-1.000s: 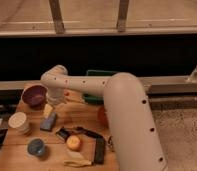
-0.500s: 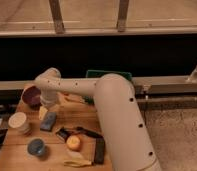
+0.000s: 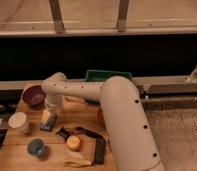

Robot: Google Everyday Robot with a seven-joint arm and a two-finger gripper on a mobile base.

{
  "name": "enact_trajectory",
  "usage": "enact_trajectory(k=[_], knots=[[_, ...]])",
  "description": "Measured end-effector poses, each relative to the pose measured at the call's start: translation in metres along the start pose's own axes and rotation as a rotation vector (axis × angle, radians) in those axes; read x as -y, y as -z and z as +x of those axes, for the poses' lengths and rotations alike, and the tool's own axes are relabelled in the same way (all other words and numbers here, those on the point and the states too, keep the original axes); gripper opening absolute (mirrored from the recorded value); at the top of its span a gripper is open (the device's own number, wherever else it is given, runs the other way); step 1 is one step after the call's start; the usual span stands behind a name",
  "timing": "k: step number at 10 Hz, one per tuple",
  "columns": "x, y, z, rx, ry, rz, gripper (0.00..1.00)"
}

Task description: Place sponge in plastic cup

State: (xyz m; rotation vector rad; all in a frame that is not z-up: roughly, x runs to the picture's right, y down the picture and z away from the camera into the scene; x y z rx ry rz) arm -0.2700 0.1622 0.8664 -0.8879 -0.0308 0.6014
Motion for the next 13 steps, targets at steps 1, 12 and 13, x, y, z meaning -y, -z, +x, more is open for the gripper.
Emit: enact_trajectory(k=[1,12,13], knots=[[-0.002,-0.001,0.001,0.002,-0.001,-0.004,0.80],[-0.014,-0.004,-0.003,-0.020,0.048,0.022,0.00],[-0.014,-0.004,-0.002,-0.021,0.048,0.022,0.00]])
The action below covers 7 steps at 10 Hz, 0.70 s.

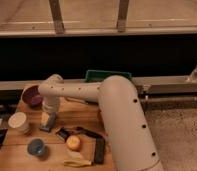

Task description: Place sponge in plastic cup

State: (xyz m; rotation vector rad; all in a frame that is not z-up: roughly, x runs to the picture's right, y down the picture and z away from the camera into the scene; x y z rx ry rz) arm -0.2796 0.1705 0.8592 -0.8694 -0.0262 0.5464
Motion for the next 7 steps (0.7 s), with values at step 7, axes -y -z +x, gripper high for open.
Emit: enact_trajectory(k=[7], knots=[[0.036,0.078,0.002,0.052,-0.037,0.100,0.00]])
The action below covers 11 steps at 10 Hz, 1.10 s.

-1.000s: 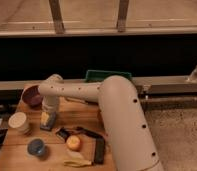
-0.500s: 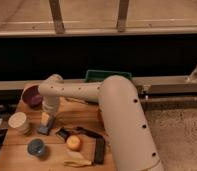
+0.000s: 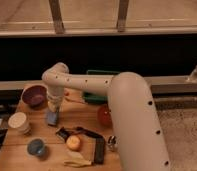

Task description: Place sponge in plastic cup

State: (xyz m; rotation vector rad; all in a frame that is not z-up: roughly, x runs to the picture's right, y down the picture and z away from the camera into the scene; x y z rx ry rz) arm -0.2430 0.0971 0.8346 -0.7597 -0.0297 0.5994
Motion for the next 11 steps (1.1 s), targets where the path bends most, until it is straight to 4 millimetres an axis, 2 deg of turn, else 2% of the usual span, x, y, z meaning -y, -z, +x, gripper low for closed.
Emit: enact_trajectory(k=[4,7,9,11], knots=[[0.025,0.034,-0.002,0.023,-0.019,0.049,0.00],[0.035,0.072,0.010,0.104,-0.012,-0.027,0.00],[0.026,0.107,0.019,0.151,0.033,-0.084,0.00],[0.006,0.121,0.029,0.170,0.081,-0.109,0.00]])
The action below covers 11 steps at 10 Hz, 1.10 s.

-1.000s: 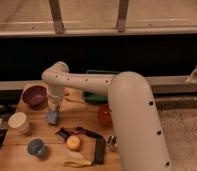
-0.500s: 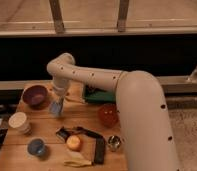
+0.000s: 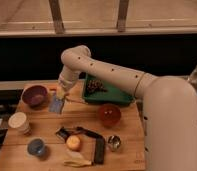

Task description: Place sponge in plastic cup

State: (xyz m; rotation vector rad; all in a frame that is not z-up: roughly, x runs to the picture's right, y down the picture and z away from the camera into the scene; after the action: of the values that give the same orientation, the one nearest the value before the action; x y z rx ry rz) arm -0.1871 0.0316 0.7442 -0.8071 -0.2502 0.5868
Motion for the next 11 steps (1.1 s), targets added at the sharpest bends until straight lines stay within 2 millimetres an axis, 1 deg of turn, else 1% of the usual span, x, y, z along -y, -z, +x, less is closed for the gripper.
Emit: enact_trajectory(k=[2,4,5,7,8,10,11], knots=[[-0.034,-0.005,0.002,-0.001,0.058,-0.023,0.00],[-0.069,-0.014,0.000,-0.009,0.113,-0.051,0.00],[-0.095,-0.022,-0.003,-0.012,0.153,-0.079,0.00],[-0.125,-0.031,-0.009,-0.018,0.215,-0.116,0.00],[-0.134,-0.035,-0.012,-0.023,0.234,-0.130,0.00],[-0.131,-0.033,-0.010,-0.022,0.229,-0.126,0.00],[-0.133,-0.034,-0.012,-0.023,0.232,-0.127,0.00]])
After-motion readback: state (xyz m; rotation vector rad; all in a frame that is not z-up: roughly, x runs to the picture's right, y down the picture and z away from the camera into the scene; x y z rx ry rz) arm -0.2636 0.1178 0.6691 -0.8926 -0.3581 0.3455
